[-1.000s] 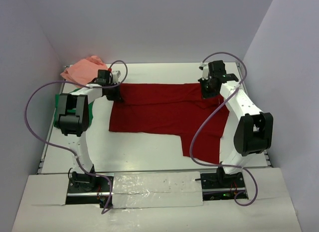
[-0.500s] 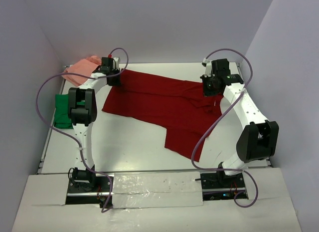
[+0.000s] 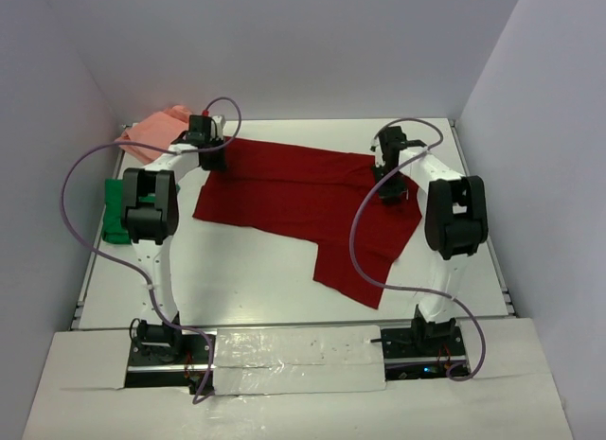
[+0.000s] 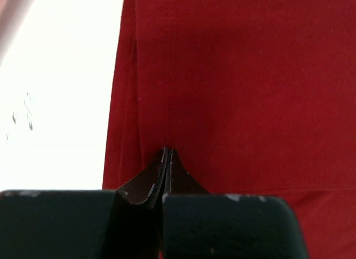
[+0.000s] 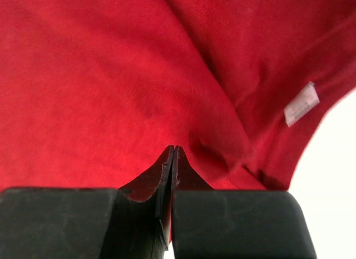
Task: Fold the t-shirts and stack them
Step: Fold the flattened tshirt in 1/3 of the way
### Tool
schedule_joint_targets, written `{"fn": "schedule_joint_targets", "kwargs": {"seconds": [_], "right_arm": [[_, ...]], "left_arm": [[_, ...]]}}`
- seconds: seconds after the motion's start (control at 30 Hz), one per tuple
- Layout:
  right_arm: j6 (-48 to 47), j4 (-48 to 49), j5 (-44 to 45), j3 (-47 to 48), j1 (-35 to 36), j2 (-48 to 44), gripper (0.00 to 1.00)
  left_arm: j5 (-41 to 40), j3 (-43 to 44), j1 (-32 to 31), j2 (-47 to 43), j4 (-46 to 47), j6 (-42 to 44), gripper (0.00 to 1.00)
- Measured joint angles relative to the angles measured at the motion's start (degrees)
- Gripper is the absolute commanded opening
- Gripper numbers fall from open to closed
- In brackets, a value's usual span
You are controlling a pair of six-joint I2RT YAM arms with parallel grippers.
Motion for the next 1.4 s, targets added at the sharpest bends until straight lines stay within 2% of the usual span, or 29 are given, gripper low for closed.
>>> {"fn": "schedule_joint_targets", "kwargs": {"seconds": [0.1, 0.27, 0.33, 0.37, 0.4, 0.43, 0.57, 0.87, 1.23, 1.4], "right_arm": [[0.0, -0.5, 1.0, 1.8, 0.0, 3.8, 0.00], [-0.5, -0.4, 1.0, 3.8, 0.0, 4.5, 0.00], [-0.9, -0.3, -0.6, 3.7, 0.0, 4.3, 0.12], [-0.9, -0.1, -1.4, 3.6, 0.0, 4.0, 0.26], [-0.8, 0.0, -2.2, 3.4, 0.0, 3.7, 0.36], [-1.2, 0.0, -3.2, 3.1, 0.0, 3.3, 0.41], [-1.6, 0.0, -6.3, 1.8, 0.4, 1.4, 0.47], [-2.1, 0.3, -7.4, 0.5, 4.9, -0.5, 0.47], [-1.9, 3.2, 5.3, 0.3, 5.6, -0.5, 0.44], [-1.9, 3.7, 7.3, 0.3, 5.7, -0.1, 0.38]], "left_arm": [[0.2, -1.9, 0.0, -1.3, -0.1, 0.1, 0.00], [0.7, -3.9, 0.0, -2.7, -0.2, 0.3, 0.00], [0.9, -4.4, 0.1, -3.0, -0.2, 0.3, 0.00], [1.0, -4.5, 0.1, -3.0, -0.2, 0.3, 0.00], [1.1, -4.6, 0.1, -3.1, -0.1, 0.3, 0.00], [1.1, -4.7, 0.1, -3.1, -0.1, 0.3, 0.00], [1.2, -5.5, 0.1, -3.7, 0.1, 0.3, 0.00], [1.4, -5.7, 0.1, -3.8, 0.1, 0.3, 0.00], [2.0, -8.3, 0.1, -5.5, 0.3, 0.4, 0.00], [2.2, -8.3, 0.1, -5.6, 0.2, 0.5, 0.00]]}}
